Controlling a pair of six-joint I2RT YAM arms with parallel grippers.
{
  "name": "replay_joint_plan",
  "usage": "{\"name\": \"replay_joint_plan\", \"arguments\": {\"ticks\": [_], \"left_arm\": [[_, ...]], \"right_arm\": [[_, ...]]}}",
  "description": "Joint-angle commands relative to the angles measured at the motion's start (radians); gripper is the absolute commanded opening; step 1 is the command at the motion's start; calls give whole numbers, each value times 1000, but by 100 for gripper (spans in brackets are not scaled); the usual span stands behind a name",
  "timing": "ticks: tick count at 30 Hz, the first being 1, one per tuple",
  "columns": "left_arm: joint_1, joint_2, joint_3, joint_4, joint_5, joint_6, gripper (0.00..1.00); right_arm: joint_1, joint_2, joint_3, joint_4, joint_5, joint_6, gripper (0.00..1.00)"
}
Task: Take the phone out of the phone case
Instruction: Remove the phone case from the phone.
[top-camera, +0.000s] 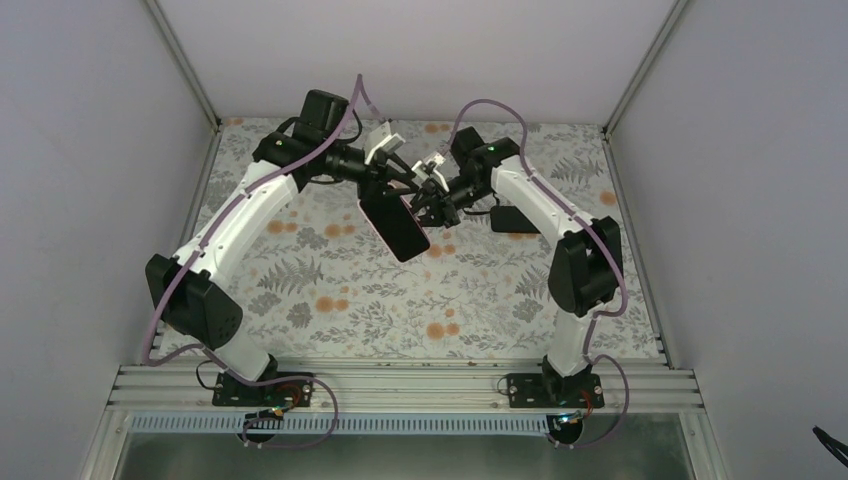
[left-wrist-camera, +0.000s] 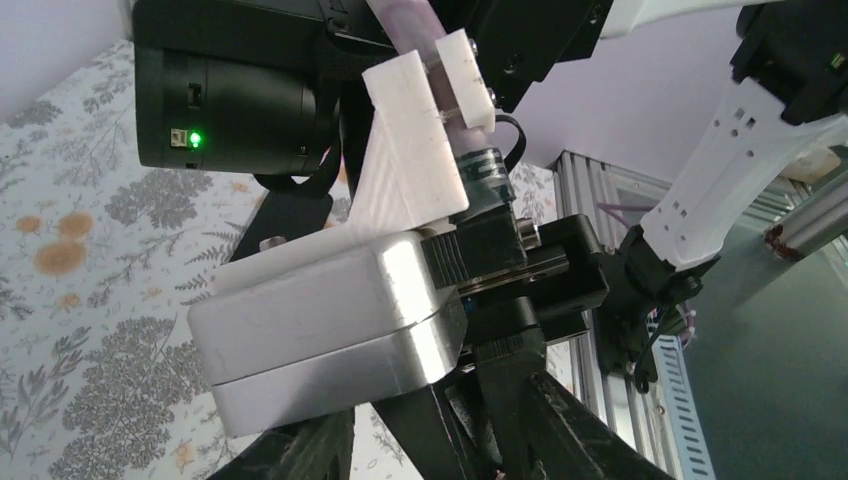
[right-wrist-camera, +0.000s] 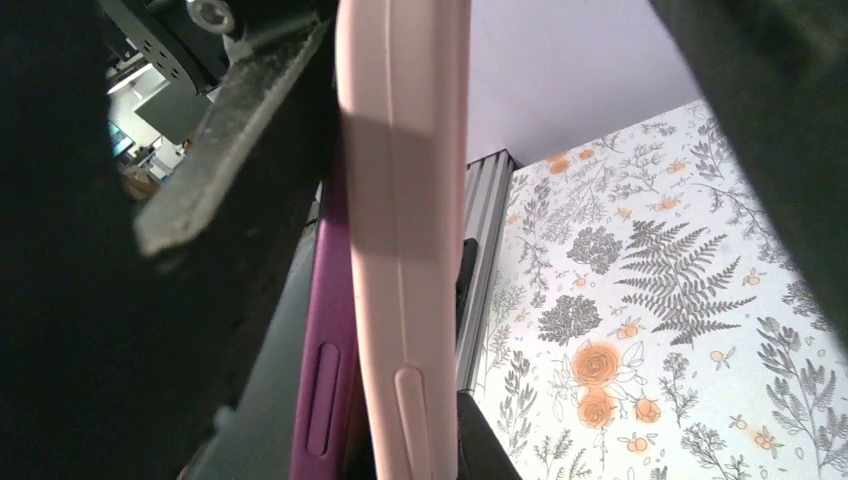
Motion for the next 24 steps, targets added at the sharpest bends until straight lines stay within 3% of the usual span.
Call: {"name": "replay_joint_plan", "arguments": {"ticks": [1,4,9,21,24], "left_arm": [[8,59,62,557,-34,45,43],[14,62,68,540,-38,50,44],[22,45,72,533,-58,61,54],[52,-24,42,508,-194,152,99],[52,-50,19,537,-245,155,100]], "right_arm": [[127,-31,22,-76,-263,-35,2],[97,-27,19,-75,-273,-37,3],[37,-5,20,-76,-283,-33,3],[-157,65,123,-75,-242,-33,3],[-205,101,189,-6,-192,54,3]]}}
